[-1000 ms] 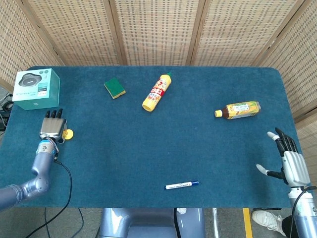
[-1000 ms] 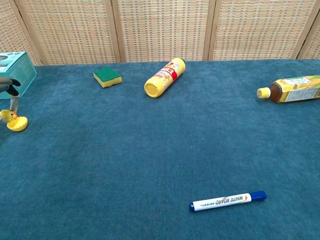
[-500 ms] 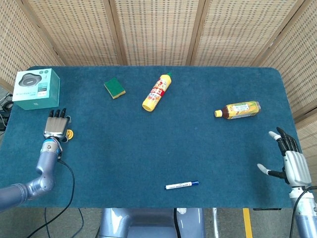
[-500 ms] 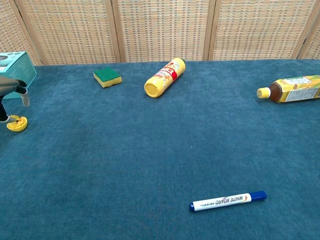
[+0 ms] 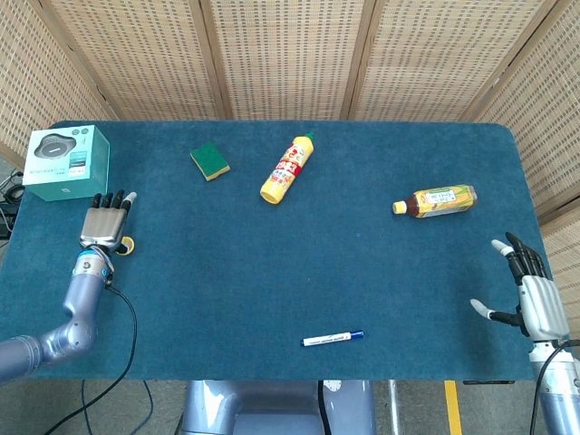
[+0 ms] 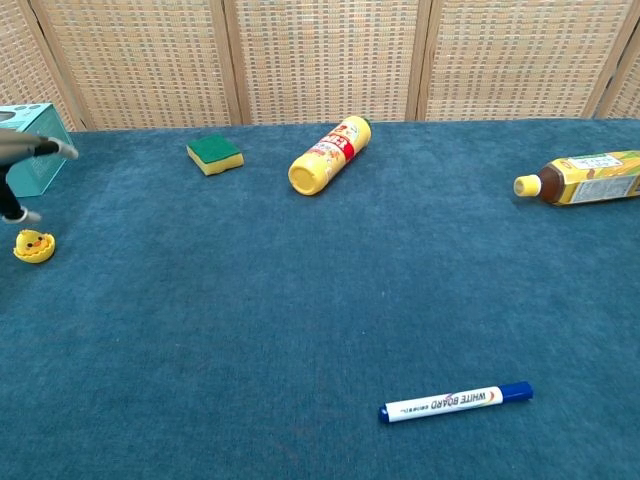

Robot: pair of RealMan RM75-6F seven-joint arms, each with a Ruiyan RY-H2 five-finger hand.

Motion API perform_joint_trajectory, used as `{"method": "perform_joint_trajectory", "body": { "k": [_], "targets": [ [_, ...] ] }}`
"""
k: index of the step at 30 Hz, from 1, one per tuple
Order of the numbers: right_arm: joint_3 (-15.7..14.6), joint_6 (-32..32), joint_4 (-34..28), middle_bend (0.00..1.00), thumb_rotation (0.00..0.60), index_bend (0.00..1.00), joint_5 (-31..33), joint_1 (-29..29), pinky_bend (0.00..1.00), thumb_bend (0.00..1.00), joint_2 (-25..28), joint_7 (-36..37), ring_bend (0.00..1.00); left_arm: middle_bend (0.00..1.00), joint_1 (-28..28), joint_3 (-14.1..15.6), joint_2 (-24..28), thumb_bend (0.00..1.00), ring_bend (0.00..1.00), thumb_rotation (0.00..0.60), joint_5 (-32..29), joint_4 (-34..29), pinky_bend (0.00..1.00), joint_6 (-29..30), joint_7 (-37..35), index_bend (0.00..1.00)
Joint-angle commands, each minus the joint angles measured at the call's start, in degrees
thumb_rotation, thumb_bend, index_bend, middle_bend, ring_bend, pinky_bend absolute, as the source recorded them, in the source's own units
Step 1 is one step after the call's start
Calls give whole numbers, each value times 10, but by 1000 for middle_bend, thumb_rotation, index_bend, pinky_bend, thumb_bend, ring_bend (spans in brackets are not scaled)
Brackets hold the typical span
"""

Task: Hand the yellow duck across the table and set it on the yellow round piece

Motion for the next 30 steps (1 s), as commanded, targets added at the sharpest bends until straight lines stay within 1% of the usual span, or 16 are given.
{"method": "perform_joint_trajectory", "body": {
  "k": [1, 4, 6, 7, 8, 11, 13, 16, 18, 20, 24, 26, 30],
  "targets": [
    [-1, 0, 0, 0, 600, 120, -2, 0, 0, 90, 0, -3, 0, 0, 23, -28, 44, 297, 0, 600, 81, -79, 0, 56, -65, 0],
    [-2, 1, -1, 0, 600, 118, -5, 0, 0, 87, 0, -3, 0, 0, 45, -31, 61, 285, 0, 600, 141, -128, 0, 100, -101, 0],
    [-2, 3, 1, 0, 600, 116, -6, 0, 0, 86, 0, -6, 0, 0, 63, -19, 72, 276, 0, 600, 192, -163, 0, 132, -115, 0],
    [-2, 4, 2, 0, 600, 115, -6, 0, 0, 86, 0, -7, 0, 0, 66, -17, 74, 272, 0, 600, 202, -169, 0, 138, -115, 0],
    [-3, 4, 3, 0, 600, 109, -9, 0, 0, 86, 0, -12, 0, 0, 77, -7, 79, 267, 0, 600, 233, -186, 0, 161, -116, 0],
    [-5, 6, 8, 0, 600, 79, -12, 0, 0, 85, -2, -28, 0, 0, 109, 15, 83, 253, 0, 600, 297, -215, 0, 220, -122, 0],
    [-7, 8, 8, 0, 600, 65, -13, 0, 0, 84, -4, -41, 0, 0, 133, 32, 80, 248, 0, 600, 329, -226, 0, 253, -123, 0],
    [-7, 15, 7, 0, 600, 54, -15, -2, 0, 82, -5, -58, 0, 0, 161, 56, 77, 241, 0, 600, 354, -231, 0, 280, -122, 0],
    [-7, 25, 8, 0, 600, 45, -17, -5, 0, 82, -9, -82, 0, 0, 190, 79, 73, 235, 0, 600, 374, -229, 0, 306, -119, 0],
    [-6, 33, 9, 0, 600, 36, -16, -7, 0, 81, -13, -100, 0, 0, 212, 93, 70, 228, 0, 600, 388, -222, 0, 325, -117, 0],
    [-9, 39, 8, 0, 600, 21, -15, -11, 0, 65, -16, -124, 0, 0, 252, 116, 74, 174, 0, 600, 407, -224, 0, 354, -122, 0],
    [-9, 42, 7, 0, 600, 14, -14, -13, 0, 54, -17, -133, 0, 0, 269, 123, 77, 132, 0, 600, 418, -225, 0, 368, -124, 0],
    [-10, 52, 7, 0, 600, 1, -17, -17, 0, 31, -21, -150, 0, 0, 300, 132, 80, 104, 0, 600, 440, -215, 0, 394, -127, 0]
  ]
}}
